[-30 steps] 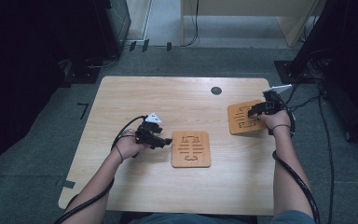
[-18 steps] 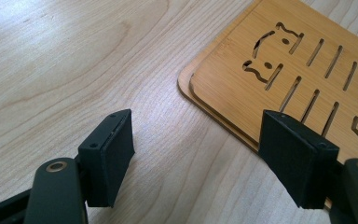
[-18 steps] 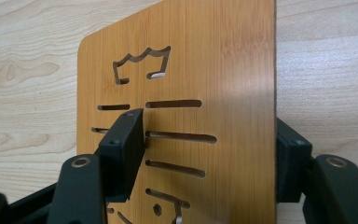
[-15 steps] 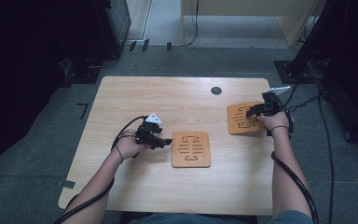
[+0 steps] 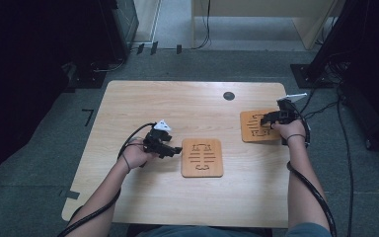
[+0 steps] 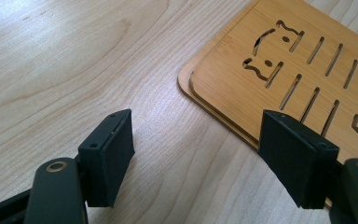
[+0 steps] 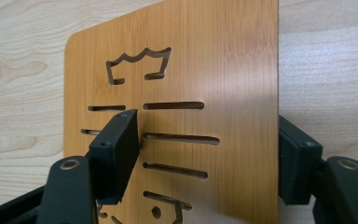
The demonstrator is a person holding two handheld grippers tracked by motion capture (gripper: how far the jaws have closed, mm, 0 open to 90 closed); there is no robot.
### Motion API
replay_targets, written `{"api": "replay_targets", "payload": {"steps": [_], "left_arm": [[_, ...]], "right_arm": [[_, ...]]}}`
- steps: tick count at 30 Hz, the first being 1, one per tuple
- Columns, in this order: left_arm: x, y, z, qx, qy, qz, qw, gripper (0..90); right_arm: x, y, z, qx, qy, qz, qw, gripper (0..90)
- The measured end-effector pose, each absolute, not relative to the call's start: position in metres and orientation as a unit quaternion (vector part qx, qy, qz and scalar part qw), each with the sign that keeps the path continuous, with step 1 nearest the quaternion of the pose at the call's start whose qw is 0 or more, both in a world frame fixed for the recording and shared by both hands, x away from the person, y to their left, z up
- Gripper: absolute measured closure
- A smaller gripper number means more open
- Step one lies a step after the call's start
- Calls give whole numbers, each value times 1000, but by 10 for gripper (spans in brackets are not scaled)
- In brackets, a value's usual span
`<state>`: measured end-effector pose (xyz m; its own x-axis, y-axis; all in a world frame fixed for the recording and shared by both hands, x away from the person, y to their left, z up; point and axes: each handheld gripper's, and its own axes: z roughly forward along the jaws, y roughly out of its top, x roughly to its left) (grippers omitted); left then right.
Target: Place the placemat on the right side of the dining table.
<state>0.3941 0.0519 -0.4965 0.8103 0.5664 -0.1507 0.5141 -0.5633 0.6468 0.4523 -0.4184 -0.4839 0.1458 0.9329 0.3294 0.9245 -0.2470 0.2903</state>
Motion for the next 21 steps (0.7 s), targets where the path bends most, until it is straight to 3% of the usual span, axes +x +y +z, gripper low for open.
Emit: {"api": "replay_targets", "payload": {"steps": [21], "left_arm": [[394, 53, -497, 885, 304, 37, 351, 257]], "right_arm": [[449, -413, -481, 739, 640, 208, 39, 340]]}}
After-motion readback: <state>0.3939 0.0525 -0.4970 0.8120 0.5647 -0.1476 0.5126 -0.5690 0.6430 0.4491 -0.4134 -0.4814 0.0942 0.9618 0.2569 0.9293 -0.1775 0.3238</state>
